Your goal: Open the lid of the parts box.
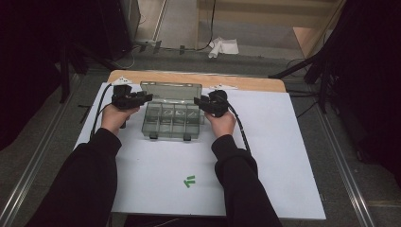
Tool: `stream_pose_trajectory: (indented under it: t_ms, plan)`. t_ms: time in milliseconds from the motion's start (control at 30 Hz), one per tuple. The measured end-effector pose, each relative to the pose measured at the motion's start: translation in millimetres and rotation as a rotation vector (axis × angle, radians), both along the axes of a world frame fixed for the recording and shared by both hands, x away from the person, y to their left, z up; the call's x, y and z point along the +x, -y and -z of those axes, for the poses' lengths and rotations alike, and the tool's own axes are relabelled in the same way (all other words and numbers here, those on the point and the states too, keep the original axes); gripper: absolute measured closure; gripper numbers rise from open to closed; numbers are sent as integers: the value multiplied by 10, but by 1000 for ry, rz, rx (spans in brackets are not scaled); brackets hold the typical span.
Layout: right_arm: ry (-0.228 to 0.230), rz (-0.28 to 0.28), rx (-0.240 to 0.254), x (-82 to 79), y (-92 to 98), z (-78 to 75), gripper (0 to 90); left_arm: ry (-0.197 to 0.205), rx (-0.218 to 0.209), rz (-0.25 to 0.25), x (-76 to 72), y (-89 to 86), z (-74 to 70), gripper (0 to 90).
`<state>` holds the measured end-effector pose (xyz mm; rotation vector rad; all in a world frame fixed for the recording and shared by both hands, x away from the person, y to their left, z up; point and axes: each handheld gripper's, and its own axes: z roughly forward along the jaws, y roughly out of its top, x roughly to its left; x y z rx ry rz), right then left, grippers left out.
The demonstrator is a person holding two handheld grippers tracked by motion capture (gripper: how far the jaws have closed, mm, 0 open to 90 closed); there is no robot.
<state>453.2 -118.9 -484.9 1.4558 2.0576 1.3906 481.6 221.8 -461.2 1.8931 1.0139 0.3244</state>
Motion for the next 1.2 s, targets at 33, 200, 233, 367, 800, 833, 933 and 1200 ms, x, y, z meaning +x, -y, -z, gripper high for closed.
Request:
stream_pose_trajectory:
  t_ms: [33,200,233,367,800,833,933,1200]
  plan:
    - [-5,3,3,3,0,-1,632,-2,-10,-1,8,-5,6,603]
    - [-4,8,-6,33,-7,-5,643,-10,-18,6,38,-21,41,604]
    - [-5,7,-6,36,-8,-4,643,-12,-17,5,42,-20,49,604]
    - [-11,12,-6,46,-14,8,647,-13,-9,2,57,-11,76,604]
    - [-36,25,-15,81,-34,86,654,-35,-14,-22,71,7,112,604]
    - [-36,25,-16,85,-36,93,654,-33,-14,-22,73,9,117,604]
    - [-35,22,-23,96,-41,112,656,-34,-7,-27,78,21,131,604]
    - [-55,52,5,114,-52,152,680,-39,-26,-70,105,73,172,603]
